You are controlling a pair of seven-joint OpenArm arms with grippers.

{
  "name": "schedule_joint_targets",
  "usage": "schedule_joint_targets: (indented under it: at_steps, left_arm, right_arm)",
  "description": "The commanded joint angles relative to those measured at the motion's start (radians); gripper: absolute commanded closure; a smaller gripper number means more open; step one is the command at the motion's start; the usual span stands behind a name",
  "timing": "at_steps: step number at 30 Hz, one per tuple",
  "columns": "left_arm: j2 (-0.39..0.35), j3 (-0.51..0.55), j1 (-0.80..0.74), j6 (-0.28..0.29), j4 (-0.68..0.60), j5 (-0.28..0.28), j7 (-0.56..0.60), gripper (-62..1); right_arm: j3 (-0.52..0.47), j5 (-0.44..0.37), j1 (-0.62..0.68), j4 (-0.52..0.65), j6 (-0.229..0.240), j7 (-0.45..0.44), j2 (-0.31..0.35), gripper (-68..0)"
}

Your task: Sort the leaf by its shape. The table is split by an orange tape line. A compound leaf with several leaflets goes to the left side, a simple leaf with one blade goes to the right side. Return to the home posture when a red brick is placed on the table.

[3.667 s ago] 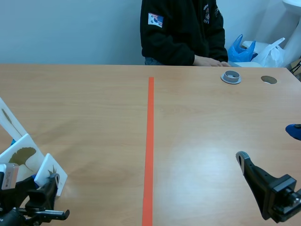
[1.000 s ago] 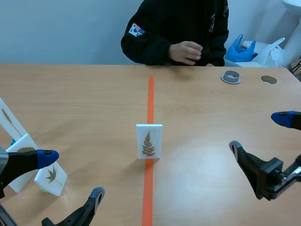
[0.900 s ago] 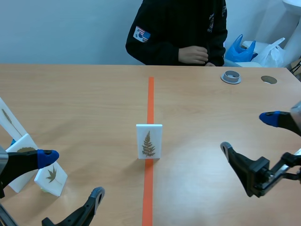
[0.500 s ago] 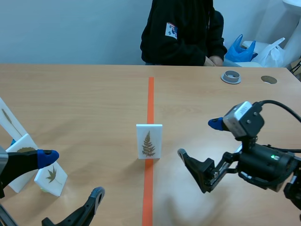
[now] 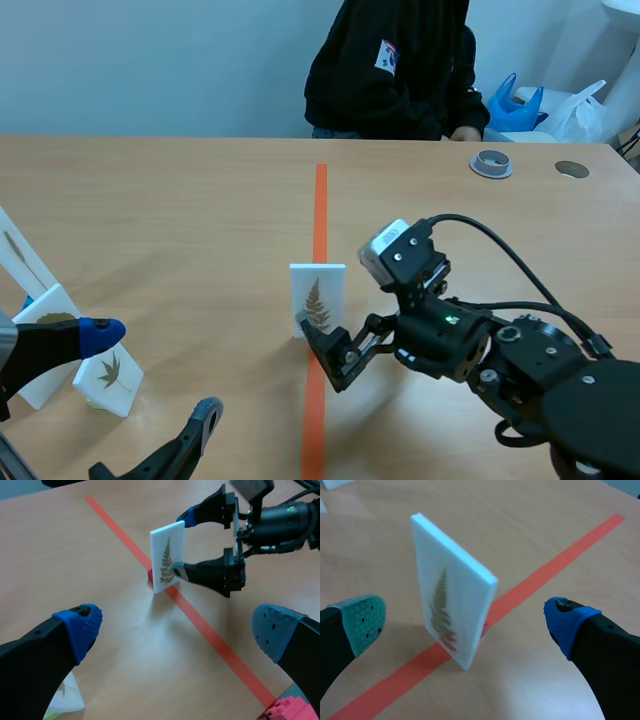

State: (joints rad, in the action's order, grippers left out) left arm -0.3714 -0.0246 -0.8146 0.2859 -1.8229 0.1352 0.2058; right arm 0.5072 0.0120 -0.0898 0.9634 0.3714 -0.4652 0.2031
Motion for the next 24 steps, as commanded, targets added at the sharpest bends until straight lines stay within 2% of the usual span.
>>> schedule_joint_targets:
  at_steps: [1, 3, 8, 9, 11, 15, 19, 24]
  left_arm:
    - [0.003, 0.001, -0.002, 0.001, -0.002, 0.010, 0.013, -62.3]
    - [0.003, 0.001, -0.002, 0.000, -0.002, 0.010, 0.013, -62.3]
    - [0.003, 0.001, -0.002, -0.003, -0.002, 0.010, 0.013, -62.3]
    - [0.003, 0.001, -0.002, -0.003, -0.002, 0.010, 0.013, -62.3]
    - [0.003, 0.001, -0.002, -0.003, -0.002, 0.010, 0.013, -62.3]
    - [0.003, 0.001, -0.002, -0.003, -0.002, 0.010, 0.013, -62.3]
    - [0.003, 0.001, -0.002, -0.003, -0.002, 0.010, 0.014, -62.3]
    - [0.003, 0.001, -0.002, -0.003, -0.002, 0.010, 0.013, -62.3]
  right_arm:
    - [0.013, -0.014, -0.030, -0.002, -0.008, -0.017, -0.014, -67.9]
    - [0.037, -0.011, -0.045, -0.034, -0.033, -0.016, -0.033, -67.9]
    - [0.073, 0.007, -0.057, -0.085, -0.047, -0.026, -0.062, -67.9]
    - [0.078, 0.008, -0.057, -0.086, -0.051, -0.030, -0.062, -65.6]
    - [0.084, 0.008, -0.057, -0.086, -0.059, -0.032, -0.062, -56.5]
    - [0.083, 0.008, -0.056, -0.086, -0.066, -0.038, -0.059, -47.5]
    - [0.083, 0.008, -0.051, -0.086, -0.071, -0.050, -0.050, -33.2]
    - [0.083, 0.008, -0.031, -0.085, -0.095, -0.111, -0.034, -25.3]
